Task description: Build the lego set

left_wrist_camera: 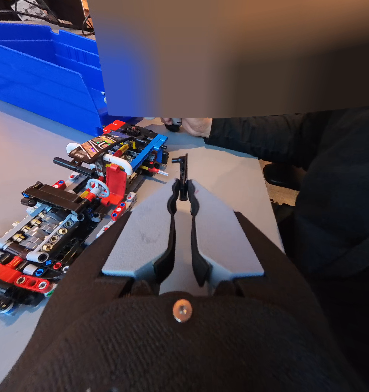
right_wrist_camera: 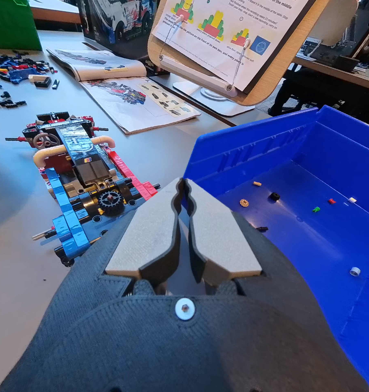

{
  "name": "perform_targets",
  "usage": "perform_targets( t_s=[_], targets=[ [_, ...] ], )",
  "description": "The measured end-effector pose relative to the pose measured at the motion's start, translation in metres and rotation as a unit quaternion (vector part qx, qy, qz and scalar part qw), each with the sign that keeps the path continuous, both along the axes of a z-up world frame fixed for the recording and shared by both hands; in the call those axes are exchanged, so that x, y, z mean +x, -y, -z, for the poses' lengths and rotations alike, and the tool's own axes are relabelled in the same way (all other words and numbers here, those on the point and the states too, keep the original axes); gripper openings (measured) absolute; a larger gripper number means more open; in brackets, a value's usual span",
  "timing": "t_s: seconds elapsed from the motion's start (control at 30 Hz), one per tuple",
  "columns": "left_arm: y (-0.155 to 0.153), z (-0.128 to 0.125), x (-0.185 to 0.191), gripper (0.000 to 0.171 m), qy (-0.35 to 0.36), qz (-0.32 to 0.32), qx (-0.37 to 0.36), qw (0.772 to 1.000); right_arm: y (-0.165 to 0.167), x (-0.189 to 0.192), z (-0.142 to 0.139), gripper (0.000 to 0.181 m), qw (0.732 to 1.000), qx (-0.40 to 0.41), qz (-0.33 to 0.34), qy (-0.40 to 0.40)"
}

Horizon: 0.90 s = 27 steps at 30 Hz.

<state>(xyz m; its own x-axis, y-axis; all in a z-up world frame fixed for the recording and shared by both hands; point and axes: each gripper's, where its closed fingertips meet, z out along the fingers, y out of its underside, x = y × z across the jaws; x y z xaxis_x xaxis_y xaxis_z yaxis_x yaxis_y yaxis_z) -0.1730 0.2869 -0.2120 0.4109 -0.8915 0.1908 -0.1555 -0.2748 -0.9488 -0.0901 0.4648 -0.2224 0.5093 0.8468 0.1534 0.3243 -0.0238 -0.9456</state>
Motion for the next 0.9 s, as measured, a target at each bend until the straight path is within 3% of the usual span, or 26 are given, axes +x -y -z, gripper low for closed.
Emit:
perform_targets(
  t_s=[0.4, 0.9],
  targets=[
    [0.0016, 0.0055, 0.0020, 0.004, -0.027, 0.002, 0.017, 0.999, 0.0080, -0.0050, -0.0050, 0.000, 1.000, 0.015, -0.012, 0.001],
    [-0.0038, 0.0001, -0.0038, 0.004, 0.017, -0.005, -0.025, 1.000, 0.0029, -0.0027, -0.0013, 0.000, 1.000, 0.000, -0.011, -0.007]
  ],
)
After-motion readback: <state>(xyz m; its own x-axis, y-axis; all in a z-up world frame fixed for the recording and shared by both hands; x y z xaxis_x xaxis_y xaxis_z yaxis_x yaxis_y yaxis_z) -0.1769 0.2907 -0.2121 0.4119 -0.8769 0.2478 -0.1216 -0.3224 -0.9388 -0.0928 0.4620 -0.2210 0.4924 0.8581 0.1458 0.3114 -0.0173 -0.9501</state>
